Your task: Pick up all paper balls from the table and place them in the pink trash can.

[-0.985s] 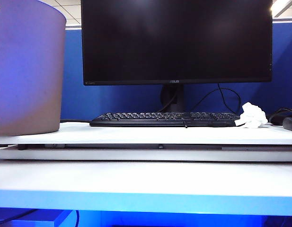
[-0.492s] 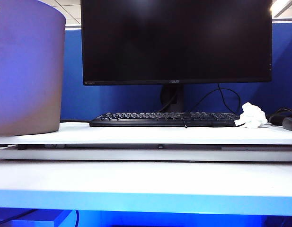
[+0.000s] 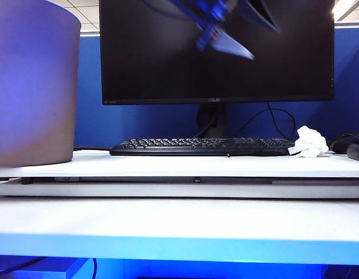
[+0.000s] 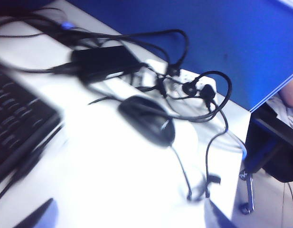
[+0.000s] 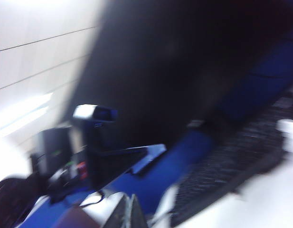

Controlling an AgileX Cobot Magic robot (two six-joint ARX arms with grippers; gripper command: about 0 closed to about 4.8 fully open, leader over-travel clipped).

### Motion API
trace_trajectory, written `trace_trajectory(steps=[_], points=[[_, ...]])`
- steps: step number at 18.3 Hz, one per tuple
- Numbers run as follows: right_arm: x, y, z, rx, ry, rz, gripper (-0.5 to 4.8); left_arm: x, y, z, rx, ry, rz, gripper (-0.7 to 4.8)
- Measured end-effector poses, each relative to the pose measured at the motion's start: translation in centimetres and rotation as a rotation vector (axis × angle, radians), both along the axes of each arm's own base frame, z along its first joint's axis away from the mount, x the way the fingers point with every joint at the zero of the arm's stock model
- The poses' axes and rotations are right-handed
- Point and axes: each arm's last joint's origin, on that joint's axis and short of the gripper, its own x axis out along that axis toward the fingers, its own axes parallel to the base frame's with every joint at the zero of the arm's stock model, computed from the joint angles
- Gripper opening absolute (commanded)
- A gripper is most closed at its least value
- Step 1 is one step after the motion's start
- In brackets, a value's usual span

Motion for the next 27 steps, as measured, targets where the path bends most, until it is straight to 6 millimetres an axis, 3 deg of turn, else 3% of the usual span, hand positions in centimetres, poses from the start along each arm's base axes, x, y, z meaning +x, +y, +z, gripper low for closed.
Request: trace_trajectory(steps=[4,5,8,11,17,22,24,25,27], points=[[0.2,-0.2,-0.6,0.018,0.067,-0.056,-0.05,1.9,-3.2,-3.9,-0.071,-0.077,-0.034,4.04],[0.3,-0.3,-0.9,0.020,0.096,-0.073,-0.05,2.6,-4.3,-5.9,-0.092,-0.071,-0.031,4.04],[0.5,-0.4,-1.8,0.029,0.195,-0.121,-0.05,3.2,-5.9,-9.4,-0.084,-0.032,-0.036,4.04],[0.6,-0.4,-2.6,0.027,0.280,-0.133,-0.05,3.8,-6.3,-11.6,-0.076,-0.023,-0.034,4.04],[0.5,-0.3,-2.8,0.020,0.311,-0.107,-0.05,5.3,-7.3,-13.4,-0.138,-0.186,0.072,4.04],[-0.3,-0.2,-0.8,-0.024,0.298,-0.059,-0.05,5.8,-7.9,-16.2,-0.148,-0.206,0.061,4.02],[-0.8,-0.1,0.1,-0.070,0.290,-0.058,-0.05,5.5,-8.6,-17.0,-0.157,-0.216,0.043,3.67],[-0.8,-0.1,0.2,-0.078,0.295,-0.059,-0.05,5.3,-8.8,-17.3,-0.157,-0.221,0.036,2.86],[-0.9,-0.1,-0.1,-0.084,0.322,-0.041,-0.05,5.2,-9.3,-17.9,-0.167,-0.235,0.027,2.77]])
